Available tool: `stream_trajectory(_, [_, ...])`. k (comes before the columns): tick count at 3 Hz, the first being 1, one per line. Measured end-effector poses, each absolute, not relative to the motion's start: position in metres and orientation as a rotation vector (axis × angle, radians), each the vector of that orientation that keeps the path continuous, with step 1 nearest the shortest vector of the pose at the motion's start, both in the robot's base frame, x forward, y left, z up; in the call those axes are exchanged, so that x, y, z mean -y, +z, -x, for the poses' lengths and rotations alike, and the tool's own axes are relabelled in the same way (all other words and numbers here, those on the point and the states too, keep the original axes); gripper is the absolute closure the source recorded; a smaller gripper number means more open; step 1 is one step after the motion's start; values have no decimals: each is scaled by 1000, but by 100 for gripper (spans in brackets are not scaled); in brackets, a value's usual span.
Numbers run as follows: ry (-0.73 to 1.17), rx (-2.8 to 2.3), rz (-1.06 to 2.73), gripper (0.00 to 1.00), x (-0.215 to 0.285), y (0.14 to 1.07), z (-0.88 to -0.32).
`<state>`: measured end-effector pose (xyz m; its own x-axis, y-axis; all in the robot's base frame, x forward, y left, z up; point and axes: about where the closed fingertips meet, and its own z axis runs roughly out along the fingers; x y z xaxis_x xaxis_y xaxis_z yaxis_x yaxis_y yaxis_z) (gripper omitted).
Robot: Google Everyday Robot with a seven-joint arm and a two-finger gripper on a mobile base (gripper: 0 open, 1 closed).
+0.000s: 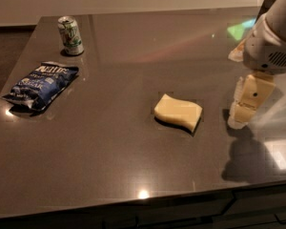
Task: Move sponge near blue chip bag
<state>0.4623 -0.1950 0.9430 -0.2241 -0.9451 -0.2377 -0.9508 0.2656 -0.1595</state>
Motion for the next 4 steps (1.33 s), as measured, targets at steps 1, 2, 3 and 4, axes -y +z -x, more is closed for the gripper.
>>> stream_trajectory(1, [50,-2246,1759,0,177,913,-477])
stream_trajectory(2, [61,-2240,1760,0,163,884,-489])
stream_trajectory(3, [94,-2225,1790,0,141,860,-499])
stream_trajectory(4, [111,-2225,1821,0,127,852,-503])
